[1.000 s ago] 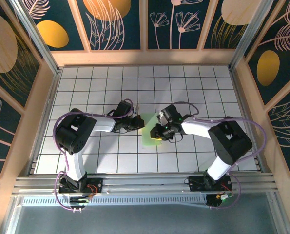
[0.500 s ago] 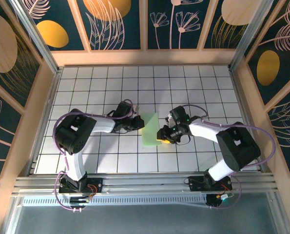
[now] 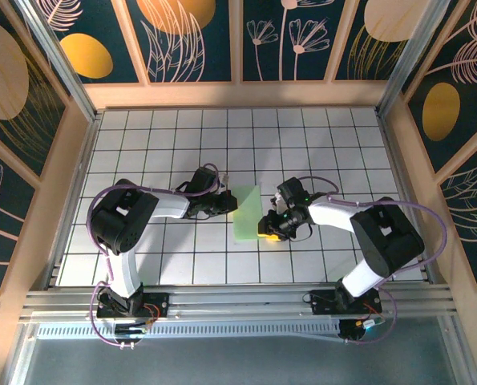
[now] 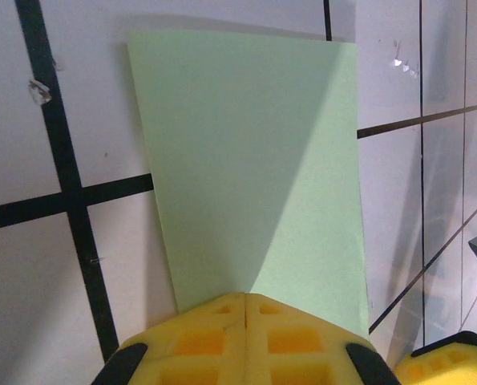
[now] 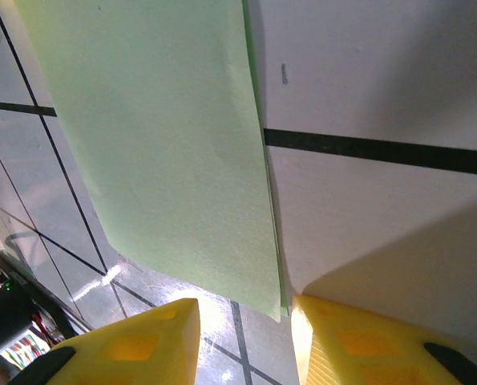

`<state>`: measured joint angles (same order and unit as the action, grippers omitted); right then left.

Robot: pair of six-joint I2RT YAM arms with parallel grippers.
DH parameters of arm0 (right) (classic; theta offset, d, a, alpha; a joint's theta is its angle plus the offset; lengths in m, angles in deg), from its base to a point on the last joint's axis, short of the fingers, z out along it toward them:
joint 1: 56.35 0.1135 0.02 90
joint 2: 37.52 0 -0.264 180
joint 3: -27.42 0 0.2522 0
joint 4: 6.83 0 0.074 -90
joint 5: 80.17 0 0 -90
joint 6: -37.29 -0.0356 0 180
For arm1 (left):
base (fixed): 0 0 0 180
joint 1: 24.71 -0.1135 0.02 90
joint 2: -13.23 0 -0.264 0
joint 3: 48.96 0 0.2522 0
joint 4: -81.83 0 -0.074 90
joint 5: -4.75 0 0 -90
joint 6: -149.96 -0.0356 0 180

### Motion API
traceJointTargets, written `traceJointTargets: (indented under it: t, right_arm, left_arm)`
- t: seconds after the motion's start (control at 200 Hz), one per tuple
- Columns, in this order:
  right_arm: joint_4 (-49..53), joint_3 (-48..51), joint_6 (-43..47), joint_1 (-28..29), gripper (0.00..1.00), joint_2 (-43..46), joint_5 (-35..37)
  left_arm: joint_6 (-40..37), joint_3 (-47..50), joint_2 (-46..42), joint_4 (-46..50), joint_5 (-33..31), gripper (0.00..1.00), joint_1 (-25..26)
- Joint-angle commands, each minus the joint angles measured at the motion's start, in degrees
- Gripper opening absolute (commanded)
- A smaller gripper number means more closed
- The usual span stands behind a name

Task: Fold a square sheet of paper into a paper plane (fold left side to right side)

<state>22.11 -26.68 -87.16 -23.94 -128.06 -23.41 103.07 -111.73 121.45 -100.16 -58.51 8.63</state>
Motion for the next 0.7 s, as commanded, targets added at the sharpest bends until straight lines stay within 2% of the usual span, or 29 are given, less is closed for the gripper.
traceJointTargets:
  t: [0.0, 0.285, 0.696]
  right_arm:
    - [-1.6, 1.0, -1.1, 1.1, 0.36, -1.4, -1.4]
    - [-4.0, -0.1, -1.9, 1.6, 0.35, -1.9, -2.2]
    - [-1.5, -2.1, -0.8, 1.6, 0.35, -0.8, -0.5]
  left_arm:
    - [-0.5, 2.0, 0.8, 3.6, -1.3, 0.00, 0.5]
    - [-0.4, 2.2, 0.7, 3.3, -1.3, 0.00, 0.5]
    - [-0.2, 2.4, 0.8, 2.8, -1.1, 0.00, 0.6]
